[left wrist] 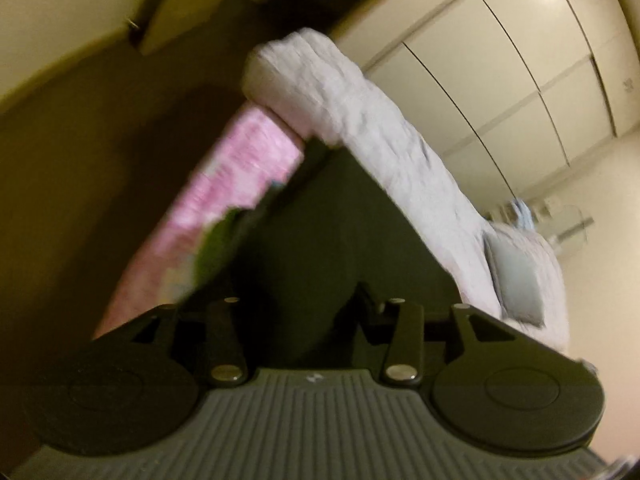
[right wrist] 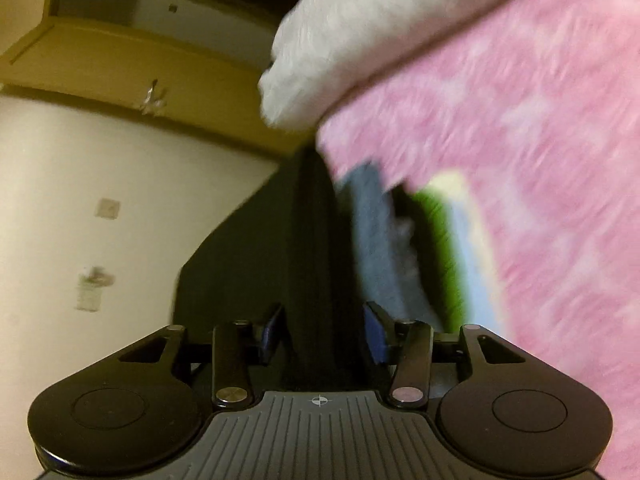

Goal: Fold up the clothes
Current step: 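Carry the trousers with both grippers toward the stack of folded clothes, then lower the trousers onto the clothes stack and open both grippers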

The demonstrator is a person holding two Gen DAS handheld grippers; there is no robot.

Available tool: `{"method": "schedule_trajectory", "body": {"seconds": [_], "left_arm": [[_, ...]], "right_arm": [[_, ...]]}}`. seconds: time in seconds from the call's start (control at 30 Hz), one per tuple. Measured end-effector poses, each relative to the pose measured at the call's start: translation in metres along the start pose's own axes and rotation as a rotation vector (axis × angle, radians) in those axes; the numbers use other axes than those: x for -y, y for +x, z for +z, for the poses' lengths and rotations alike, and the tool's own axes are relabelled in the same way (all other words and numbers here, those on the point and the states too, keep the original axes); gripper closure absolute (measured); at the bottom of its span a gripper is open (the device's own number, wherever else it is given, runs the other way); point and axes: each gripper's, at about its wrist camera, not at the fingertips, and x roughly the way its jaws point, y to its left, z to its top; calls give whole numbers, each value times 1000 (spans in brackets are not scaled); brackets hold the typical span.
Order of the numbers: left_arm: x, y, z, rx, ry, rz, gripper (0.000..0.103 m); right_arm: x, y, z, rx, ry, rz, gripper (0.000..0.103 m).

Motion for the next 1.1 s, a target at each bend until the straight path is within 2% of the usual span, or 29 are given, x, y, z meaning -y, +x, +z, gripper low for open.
{"method": "schedule_trajectory", "body": {"seconds": [0.07,0.13,0.2,0.27,0.37,0.43,0.5,0.57,0.63,0.83,1.0,1.1], "left_arm": [[1,-22,4,71,-9,52,70],[9,-43,6,116,28,83,71],[21,-60,5,140,90,93,83],[40,-66,-4,109,206,73,84],[58,-55,-24,29,354,75,84],[55,-37,-36,-7,385,120,84],[51,-23,-39,-35,395,153,86],[48,-11,-40,-60,403,180,87],[55,-12,-31,-57,439,183,87],[87,2,17,-38,524,168,87],[109,52,45,-68,601,169,87],[108,67,46,-97,623,176,87]], "right_arm": [[-9,-18,0,39,-73,-65,55],[-23,-38,-3,84,-158,-110,55],[-48,-51,-13,104,-282,-142,55],[-74,-56,-33,95,-409,-166,55],[-108,-47,-68,43,-577,-185,56],[-118,-30,-88,5,-652,-212,56],[-114,-1,-99,-46,-696,-283,56],[-103,25,-106,-100,-722,-356,56],[-104,31,-107,-115,-728,-380,56],[-143,19,-81,14,-702,-405,56],[-158,61,-44,91,-633,-426,56],[-145,87,-33,69,-637,-456,56]]}}
